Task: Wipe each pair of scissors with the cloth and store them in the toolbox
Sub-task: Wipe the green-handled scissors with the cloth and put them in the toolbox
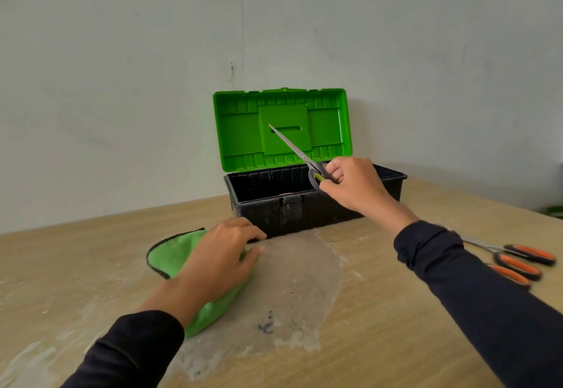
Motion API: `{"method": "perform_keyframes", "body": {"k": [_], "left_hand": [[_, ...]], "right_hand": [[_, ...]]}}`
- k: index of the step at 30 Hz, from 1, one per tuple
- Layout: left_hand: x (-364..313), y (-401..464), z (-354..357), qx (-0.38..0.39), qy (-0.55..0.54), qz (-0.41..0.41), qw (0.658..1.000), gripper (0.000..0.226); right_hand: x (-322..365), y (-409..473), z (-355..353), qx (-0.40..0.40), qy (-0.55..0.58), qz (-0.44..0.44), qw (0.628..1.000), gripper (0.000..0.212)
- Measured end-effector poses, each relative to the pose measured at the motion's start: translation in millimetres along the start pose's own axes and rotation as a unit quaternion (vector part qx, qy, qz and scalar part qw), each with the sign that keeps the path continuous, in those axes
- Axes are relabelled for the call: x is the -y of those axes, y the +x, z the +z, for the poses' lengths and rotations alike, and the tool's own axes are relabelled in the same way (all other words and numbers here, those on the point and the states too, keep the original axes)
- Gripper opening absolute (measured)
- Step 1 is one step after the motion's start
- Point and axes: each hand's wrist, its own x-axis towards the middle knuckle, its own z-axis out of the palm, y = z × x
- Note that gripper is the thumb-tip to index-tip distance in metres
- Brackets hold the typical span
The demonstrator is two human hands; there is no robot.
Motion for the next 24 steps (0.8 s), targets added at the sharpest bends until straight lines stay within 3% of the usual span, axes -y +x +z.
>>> {"method": "perform_keyframes", "body": {"k": [4,12,24], "left_hand": [[-18,28,25,0.042,-0.036,0.025,0.998,0.028],[-38,61,77,0.092,-0.123,0.017,0.988,0.037],[-34,61,86,0.085,-0.164,-0.016,0.983,0.04]], "right_hand": [[-30,38,-24,0.03,-0.038,0.008,0.999,0.017],[-78,105,-15,0.172,-0.154,0.038,0.972,0.036],[-145,167,32,0.308,-0.261,0.066,0.912,0.03]]}}
